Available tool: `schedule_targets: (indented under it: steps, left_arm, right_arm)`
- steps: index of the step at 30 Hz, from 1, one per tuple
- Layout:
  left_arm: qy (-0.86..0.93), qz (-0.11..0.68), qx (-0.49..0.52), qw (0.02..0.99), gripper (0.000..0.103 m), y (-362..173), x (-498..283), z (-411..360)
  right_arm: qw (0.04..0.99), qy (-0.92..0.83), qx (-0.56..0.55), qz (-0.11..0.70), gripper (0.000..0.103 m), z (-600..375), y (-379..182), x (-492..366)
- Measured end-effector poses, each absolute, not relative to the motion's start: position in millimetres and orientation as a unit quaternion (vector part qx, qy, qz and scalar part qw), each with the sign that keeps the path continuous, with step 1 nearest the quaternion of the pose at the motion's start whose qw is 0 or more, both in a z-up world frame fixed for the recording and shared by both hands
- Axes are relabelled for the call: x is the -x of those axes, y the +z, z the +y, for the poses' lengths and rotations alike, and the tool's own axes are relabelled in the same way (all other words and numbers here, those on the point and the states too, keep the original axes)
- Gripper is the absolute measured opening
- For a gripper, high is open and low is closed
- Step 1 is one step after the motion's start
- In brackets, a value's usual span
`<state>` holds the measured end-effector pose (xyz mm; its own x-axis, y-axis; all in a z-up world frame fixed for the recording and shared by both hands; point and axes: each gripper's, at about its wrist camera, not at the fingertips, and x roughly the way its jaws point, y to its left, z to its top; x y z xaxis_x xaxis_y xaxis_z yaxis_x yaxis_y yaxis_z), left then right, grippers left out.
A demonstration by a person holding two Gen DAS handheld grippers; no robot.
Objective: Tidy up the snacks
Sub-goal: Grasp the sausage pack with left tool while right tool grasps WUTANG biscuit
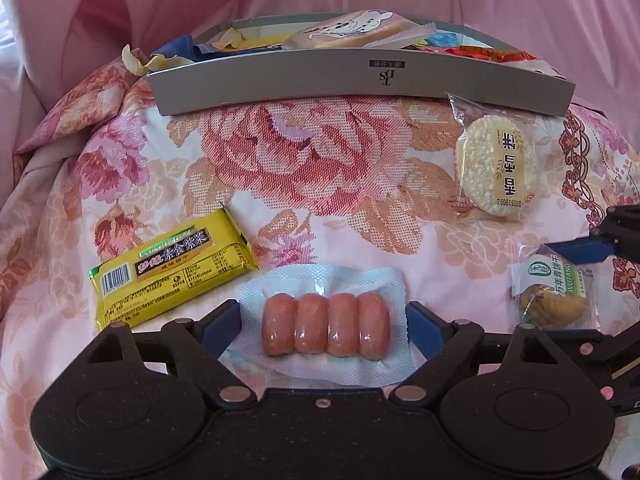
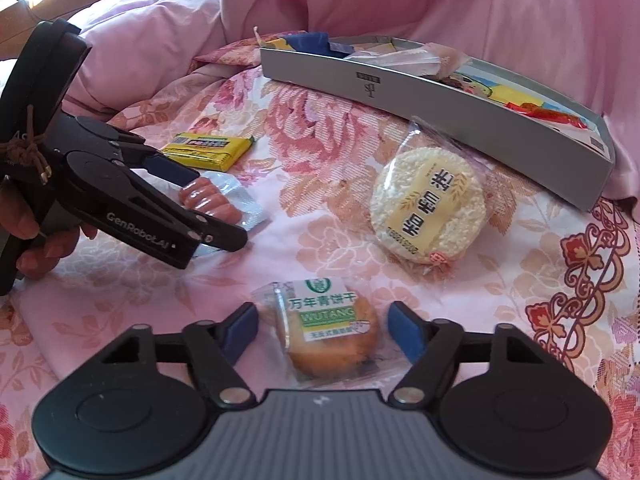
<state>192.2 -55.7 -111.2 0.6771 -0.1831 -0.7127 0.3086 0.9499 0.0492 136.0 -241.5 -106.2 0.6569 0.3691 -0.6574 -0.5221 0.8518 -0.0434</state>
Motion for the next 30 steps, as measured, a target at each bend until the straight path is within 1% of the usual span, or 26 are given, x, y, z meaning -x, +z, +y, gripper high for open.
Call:
schedule_targets:
  steps: [2,3,5,8,12,15,19,20,21,22,30]
  left_arm:
    - [-0.134,0.38,-0.08,0.912,0.088,-111.0,-188.8,-55.8]
    - [-0.134,0.381,-0.08,0.911,0.088,-110.9,-187.0,-56.1]
    - [-0.134,0.385,-0.077,0.91,0.088,-109.8,-182.9,-56.4]
    - [-0.134,0.395,-0.073,0.906,0.088,-107.4,-174.1,-57.1]
    - [-0.136,0.399,-0.095,0.902,0.089,-108.7,-167.0,-62.3]
    - [-0.136,0.403,-0.092,0.9,0.09,-109.0,-168.3,-61.0]
    - [-0.137,0.402,-0.093,0.901,0.089,-109.2,-168.3,-60.5]
    - [-0.136,0.4,-0.095,0.901,0.088,-109.2,-168.0,-61.0]
    - [-0.136,0.399,-0.095,0.902,0.088,-109.1,-168.1,-61.1]
    - [-0.135,0.399,-0.092,0.902,0.087,-108.9,-167.9,-60.6]
    - [-0.129,0.396,-0.079,0.906,0.086,-107.2,-167.0,-60.5]
  right_arm:
    - [0.903,0.246,0.115,0.334,0.066,-238.7,-105.8,-134.5]
    - [0.903,0.246,0.113,0.334,0.061,-237.7,-105.6,-133.8]
    - [0.902,0.25,0.111,0.333,0.055,-234.8,-105.2,-132.0]
    - [0.903,0.247,0.122,0.329,0.055,-231.4,-104.9,-128.9]
    - [0.904,0.244,0.117,0.331,0.058,-232.1,-104.3,-128.2]
    - [0.905,0.241,0.117,0.33,0.061,-232.9,-105.3,-128.3]
    - [0.906,0.241,0.106,0.332,0.062,-234.9,-107.1,-130.5]
    - [0.906,0.24,0.104,0.332,0.06,-234.6,-107.2,-131.0]
    - [0.906,0.241,0.104,0.331,0.055,-234.1,-107.1,-130.6]
    - [0.907,0.241,0.106,0.33,0.054,-232.1,-106.8,-130.2]
    - [0.91,0.234,0.147,0.309,0.053,-220.9,-106.7,-125.0]
